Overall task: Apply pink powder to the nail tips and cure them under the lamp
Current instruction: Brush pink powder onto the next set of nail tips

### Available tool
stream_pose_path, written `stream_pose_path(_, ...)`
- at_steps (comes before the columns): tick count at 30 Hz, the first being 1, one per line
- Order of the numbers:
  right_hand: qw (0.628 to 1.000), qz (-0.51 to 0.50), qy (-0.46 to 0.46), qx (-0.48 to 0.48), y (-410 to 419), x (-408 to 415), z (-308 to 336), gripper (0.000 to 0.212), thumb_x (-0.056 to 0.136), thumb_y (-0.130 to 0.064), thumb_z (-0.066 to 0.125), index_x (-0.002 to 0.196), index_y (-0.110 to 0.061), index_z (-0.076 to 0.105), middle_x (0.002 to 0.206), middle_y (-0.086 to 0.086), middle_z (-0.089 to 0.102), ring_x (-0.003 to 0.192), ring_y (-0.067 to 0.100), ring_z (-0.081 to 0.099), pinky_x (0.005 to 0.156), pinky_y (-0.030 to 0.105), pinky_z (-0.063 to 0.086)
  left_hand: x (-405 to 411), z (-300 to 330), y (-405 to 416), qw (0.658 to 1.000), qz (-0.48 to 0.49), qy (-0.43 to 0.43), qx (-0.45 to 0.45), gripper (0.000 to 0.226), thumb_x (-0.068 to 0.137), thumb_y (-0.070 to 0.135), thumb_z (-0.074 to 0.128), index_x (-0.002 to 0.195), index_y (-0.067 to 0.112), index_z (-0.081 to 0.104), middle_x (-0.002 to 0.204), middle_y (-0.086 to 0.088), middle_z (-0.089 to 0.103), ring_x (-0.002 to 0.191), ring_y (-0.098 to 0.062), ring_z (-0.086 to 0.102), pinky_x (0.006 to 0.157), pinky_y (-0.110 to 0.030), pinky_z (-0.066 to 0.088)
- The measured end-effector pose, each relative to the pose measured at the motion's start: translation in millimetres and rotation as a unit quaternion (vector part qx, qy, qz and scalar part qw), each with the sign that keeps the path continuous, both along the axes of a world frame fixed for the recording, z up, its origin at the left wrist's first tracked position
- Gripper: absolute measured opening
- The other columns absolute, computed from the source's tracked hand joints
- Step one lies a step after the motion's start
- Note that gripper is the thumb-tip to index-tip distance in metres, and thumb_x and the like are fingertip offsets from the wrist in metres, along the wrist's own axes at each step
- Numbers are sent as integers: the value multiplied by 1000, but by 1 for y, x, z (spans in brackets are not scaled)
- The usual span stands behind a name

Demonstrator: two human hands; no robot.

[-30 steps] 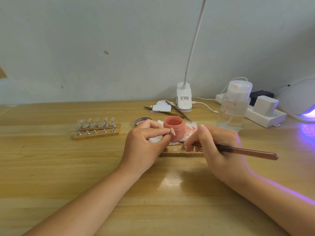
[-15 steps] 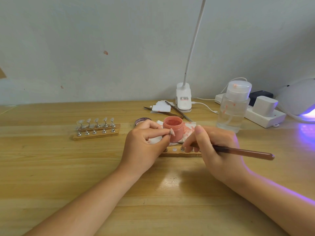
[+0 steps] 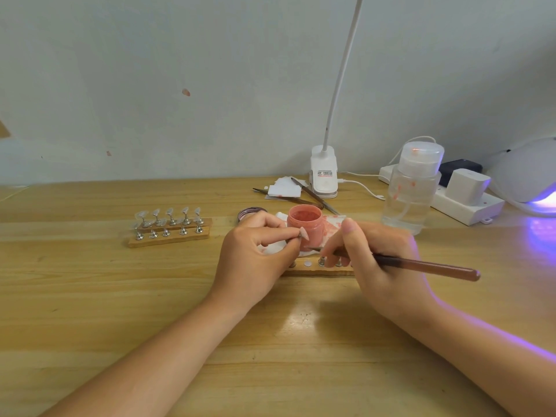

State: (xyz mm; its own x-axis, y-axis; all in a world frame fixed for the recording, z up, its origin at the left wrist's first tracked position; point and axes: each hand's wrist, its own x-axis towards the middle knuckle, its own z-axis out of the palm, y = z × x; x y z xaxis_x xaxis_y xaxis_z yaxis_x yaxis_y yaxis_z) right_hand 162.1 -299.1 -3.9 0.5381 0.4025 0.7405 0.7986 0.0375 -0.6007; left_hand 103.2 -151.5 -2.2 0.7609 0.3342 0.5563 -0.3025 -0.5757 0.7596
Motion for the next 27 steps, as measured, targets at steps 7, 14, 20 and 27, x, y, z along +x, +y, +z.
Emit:
stream_pose_path(7,1000,-5,-8,-2,0,0,1,43,92,-26,36,67,-11,67,62,-5,63,60,3,57,60,16,43,0,0,0,1000,-1,1,9,25,73,1,71,84,24,71,73,7,58,76,3,51,67,-5,37)
stream_pose_path(14,1000,-9,-23,1,1,0,2,43,93,-24,35,66,-12,67,62,-7,62,59,0,56,60,14,42,0,1,0,1000,-4,-3,16,25,74,2,70,85,25,70,74,1,60,76,3,50,68,-5,37)
stream_pose_path(20,999,-26,-31,14,2,-1,2,39,93,-23,35,68,-17,65,68,-15,61,64,3,57,62,15,43,-1,0,0,1000,-6,3,11,25,75,3,70,83,26,70,76,3,61,79,6,50,69,-4,36)
stream_pose_path(27,999,-21,0,35,1,-2,3,38,92,-25,33,70,-20,63,67,-13,61,67,-1,58,64,12,42,1,0,2,1000,-7,1,15,25,76,5,70,81,30,69,79,5,63,82,2,54,74,-5,37)
